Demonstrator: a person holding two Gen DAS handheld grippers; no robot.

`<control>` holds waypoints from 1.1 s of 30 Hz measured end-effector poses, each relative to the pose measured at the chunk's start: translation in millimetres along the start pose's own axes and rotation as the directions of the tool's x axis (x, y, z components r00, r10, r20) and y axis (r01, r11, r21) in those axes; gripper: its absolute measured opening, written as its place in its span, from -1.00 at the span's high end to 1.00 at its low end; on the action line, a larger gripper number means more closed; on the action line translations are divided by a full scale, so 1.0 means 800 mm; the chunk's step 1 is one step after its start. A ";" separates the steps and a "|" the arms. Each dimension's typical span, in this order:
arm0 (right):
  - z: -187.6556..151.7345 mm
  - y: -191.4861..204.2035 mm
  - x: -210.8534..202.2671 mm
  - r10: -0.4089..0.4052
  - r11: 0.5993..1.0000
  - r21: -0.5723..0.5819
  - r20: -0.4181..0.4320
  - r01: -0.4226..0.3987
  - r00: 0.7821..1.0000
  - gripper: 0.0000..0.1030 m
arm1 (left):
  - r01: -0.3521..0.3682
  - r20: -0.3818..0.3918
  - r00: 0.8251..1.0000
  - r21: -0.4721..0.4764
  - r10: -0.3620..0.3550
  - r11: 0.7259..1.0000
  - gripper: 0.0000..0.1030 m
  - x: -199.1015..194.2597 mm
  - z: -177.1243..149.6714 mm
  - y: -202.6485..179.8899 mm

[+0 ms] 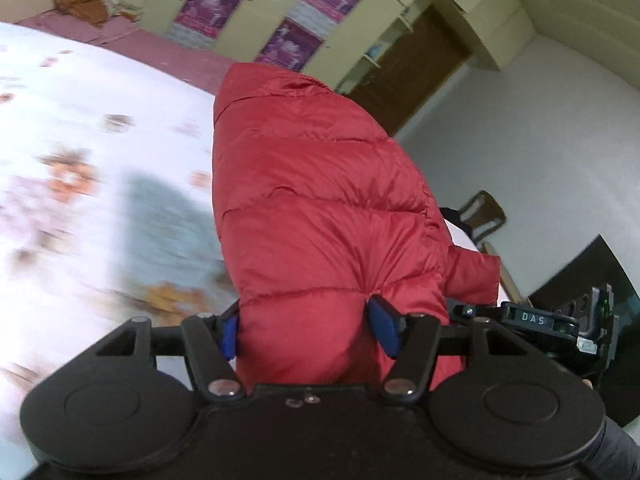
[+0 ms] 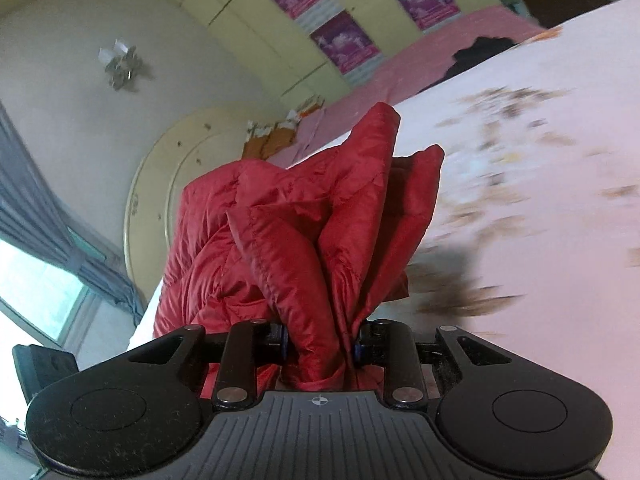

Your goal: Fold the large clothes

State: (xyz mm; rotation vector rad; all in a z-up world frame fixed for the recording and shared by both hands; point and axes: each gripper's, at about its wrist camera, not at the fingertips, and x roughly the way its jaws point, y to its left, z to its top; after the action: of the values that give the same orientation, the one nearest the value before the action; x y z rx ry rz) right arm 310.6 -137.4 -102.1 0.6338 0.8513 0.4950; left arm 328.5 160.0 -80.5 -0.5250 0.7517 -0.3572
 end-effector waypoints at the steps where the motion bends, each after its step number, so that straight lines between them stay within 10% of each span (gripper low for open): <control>1: -0.003 0.010 0.020 0.000 1.000 -0.004 -0.011 0.000 1.000 0.49 | -0.008 -0.001 1.000 -0.003 0.008 1.000 -0.18 -0.006 0.007 0.016; 9: -0.027 0.060 0.166 -0.022 0.999 0.022 -0.166 0.026 0.986 0.48 | -0.121 -0.076 0.990 -0.078 0.115 0.990 -0.23 -0.023 0.043 0.142; 12: -0.036 0.041 0.192 -0.052 0.995 0.072 -0.182 0.066 0.982 0.47 | -0.155 -0.079 0.986 -0.106 0.147 0.982 -0.58 -0.007 0.039 0.165; 17: -0.030 0.025 0.182 -0.056 0.990 0.119 -0.177 0.078 0.983 0.36 | -0.161 -0.063 0.986 -0.066 0.157 0.985 -0.57 -0.014 0.029 0.149; 22: -0.010 0.055 0.123 -0.240 0.970 -0.033 -0.018 0.239 0.971 0.16 | -0.257 -0.025 0.966 -0.025 0.256 0.966 -0.53 -0.067 0.041 0.146; 26: -0.002 0.102 0.121 -0.217 0.952 -0.212 0.043 0.221 0.975 0.76 | -0.209 0.065 0.977 0.063 0.205 0.976 -0.30 -0.079 0.056 0.115; 33: -0.033 0.096 0.191 -0.360 0.892 -0.303 -0.026 0.336 0.932 0.84 | -0.334 0.007 0.935 0.362 0.355 0.871 -0.28 0.002 0.034 0.069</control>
State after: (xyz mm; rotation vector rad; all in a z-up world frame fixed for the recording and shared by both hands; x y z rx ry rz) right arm 365.0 21.6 -143.5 0.1778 0.9242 0.3116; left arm 355.8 212.7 -96.0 -0.0293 0.8003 -0.1683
